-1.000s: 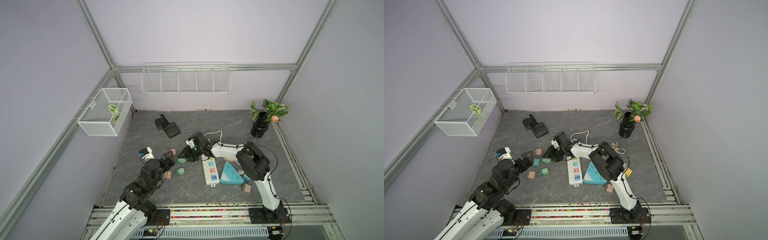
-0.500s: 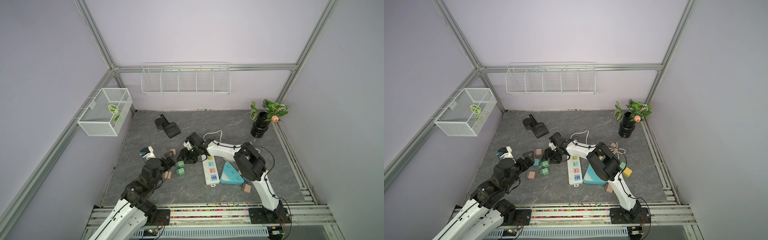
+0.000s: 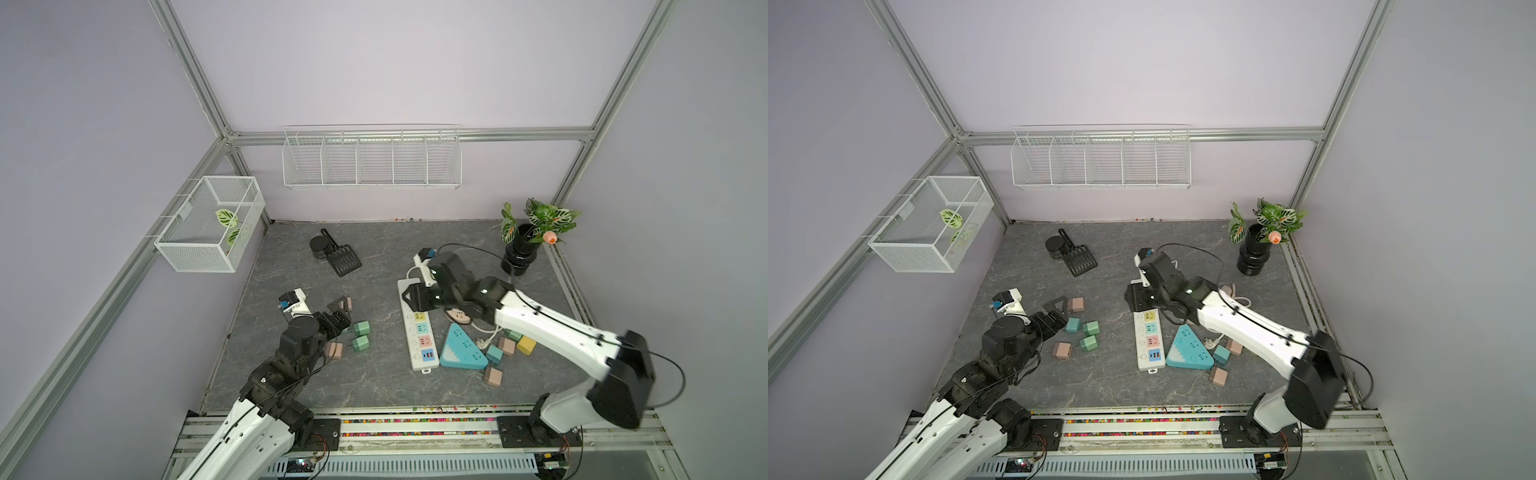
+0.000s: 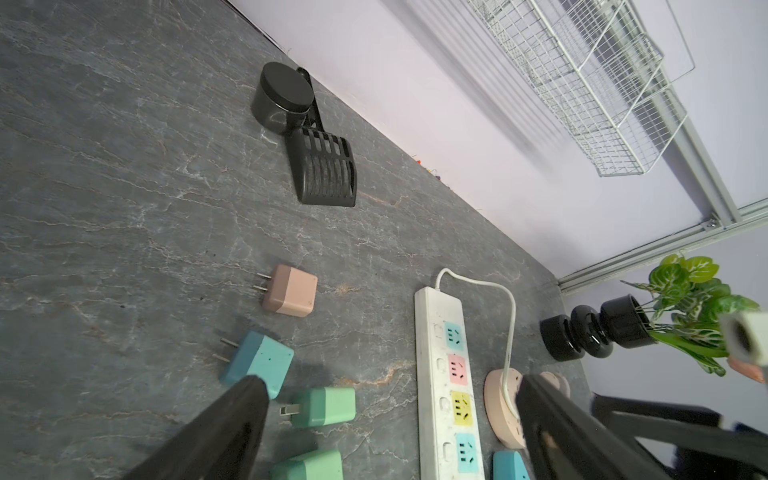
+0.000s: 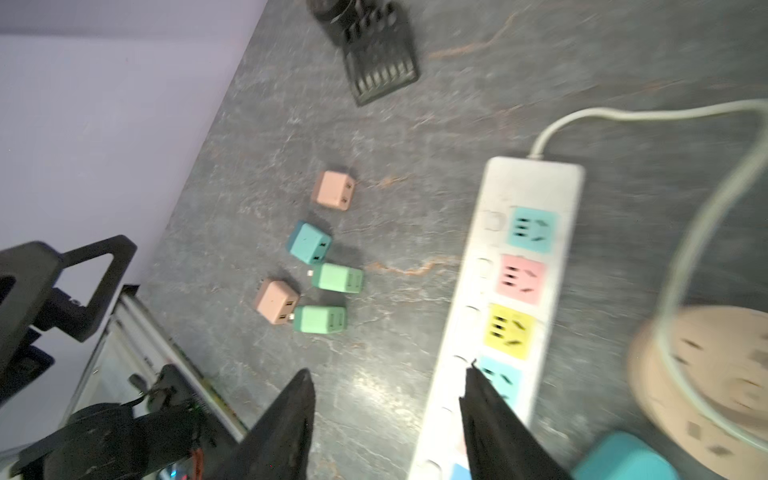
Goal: Pull the plug off the socket
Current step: Place the plug at the center of the board, then reset both arms
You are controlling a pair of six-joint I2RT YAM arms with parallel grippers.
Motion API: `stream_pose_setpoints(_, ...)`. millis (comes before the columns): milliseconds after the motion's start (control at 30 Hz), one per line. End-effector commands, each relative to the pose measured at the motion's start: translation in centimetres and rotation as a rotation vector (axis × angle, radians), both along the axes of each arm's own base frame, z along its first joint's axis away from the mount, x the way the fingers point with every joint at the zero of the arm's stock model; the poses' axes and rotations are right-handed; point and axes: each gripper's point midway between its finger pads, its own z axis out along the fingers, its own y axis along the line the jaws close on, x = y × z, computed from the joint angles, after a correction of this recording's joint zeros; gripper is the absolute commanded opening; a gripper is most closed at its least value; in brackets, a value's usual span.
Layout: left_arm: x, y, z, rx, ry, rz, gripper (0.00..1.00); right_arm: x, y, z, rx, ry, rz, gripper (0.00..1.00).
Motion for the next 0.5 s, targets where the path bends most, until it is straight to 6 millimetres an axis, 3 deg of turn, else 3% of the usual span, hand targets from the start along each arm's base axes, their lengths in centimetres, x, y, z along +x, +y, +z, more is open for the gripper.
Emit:
stream_pose_setpoints(0, 0.3, -0.4, 0.4, -0.022, -0.044, -0.017, 0.99, 1.0, -8.4, 0.0, -0.172, -0.149, -0.213, 0.59)
stream_pose_setpoints(167, 0.5, -0.7, 0.1, -0.048, -0.058, -0.019, 1.0, 0.1, -18.5, 0.1, -0.12, -0.196, -0.478, 0.66)
stream_pose_setpoints(267, 0.6, -0.8, 0.0, -0.044, -0.051, -0.018, 0.99, -0.8, -23.4, -0.4, -0.074, -0.228, -0.61, 0.81)
stream_pose_setpoints(333, 0.7, -0.9, 0.0, -0.04, -0.044, -0.022, 0.99, -1.3, -26.0, -0.8, -0.065, -0.261, -0.678, 0.95)
stream_pose_setpoints(467, 0.4, -0.8, 0.1, -0.031, -0.032, -0.03, 1.0, -1.5, -30.5, -1.9, -0.088, -0.298, -0.809, 0.96)
